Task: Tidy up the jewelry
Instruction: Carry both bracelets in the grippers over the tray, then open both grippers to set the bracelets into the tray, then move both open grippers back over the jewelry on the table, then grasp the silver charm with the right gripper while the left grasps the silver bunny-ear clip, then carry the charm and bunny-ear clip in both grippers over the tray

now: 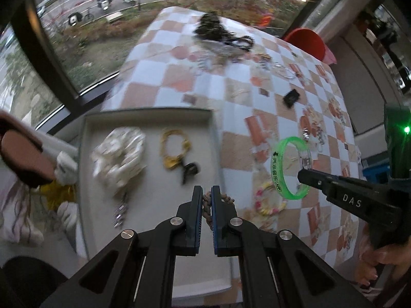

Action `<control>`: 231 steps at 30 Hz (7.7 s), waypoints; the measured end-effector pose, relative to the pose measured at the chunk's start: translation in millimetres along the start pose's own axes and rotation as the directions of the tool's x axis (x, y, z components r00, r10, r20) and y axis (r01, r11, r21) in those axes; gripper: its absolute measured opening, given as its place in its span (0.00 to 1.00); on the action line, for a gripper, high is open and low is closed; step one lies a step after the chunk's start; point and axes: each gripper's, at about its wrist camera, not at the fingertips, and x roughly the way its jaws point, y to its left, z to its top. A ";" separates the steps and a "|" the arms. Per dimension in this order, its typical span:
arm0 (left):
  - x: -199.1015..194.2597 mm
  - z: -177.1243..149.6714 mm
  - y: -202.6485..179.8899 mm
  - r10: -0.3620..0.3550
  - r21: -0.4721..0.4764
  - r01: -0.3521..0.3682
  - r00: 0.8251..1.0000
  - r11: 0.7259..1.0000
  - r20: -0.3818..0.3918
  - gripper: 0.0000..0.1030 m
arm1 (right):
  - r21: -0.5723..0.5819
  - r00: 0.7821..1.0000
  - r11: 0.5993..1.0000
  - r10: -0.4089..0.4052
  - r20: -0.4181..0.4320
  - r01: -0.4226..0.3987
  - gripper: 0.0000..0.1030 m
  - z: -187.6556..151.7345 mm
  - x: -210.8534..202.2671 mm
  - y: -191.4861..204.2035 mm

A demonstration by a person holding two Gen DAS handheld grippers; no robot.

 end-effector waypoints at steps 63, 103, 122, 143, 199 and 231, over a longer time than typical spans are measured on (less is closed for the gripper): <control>55.8 -79.4 66.3 0.238 -0.017 -0.247 0.950 0.969 -0.203 0.11 | -0.123 0.980 0.985 0.095 -0.177 -0.117 0.30 -2.5 51.0 88.6; 28.4 -28.4 -35.4 0.288 0.212 -0.266 0.954 0.940 -0.083 1.00 | 0.272 0.995 0.962 0.031 -0.095 -0.004 0.76 -54.7 10.9 -103.3; 87.9 20.4 -131.1 0.168 0.208 -0.143 0.980 0.968 -0.109 1.00 | 0.296 0.999 0.954 -0.034 -0.010 0.036 0.76 0.3 4.7 -160.6; 173.7 36.4 -124.8 0.265 0.070 -0.256 0.940 0.964 -0.215 0.79 | 0.177 0.996 0.980 -0.084 -0.018 0.086 0.68 71.5 62.3 -161.4; 22.9 5.5 -77.5 0.016 0.118 -0.012 0.999 0.993 -0.031 0.21 | 0.156 0.998 0.987 0.038 0.044 -0.044 0.13 1.9 -9.7 -90.2; 18.0 -72.7 67.2 0.090 -0.049 -0.098 0.987 0.994 -0.136 0.21 | -0.162 0.983 0.977 0.111 -0.148 -0.135 0.13 -14.4 52.4 100.1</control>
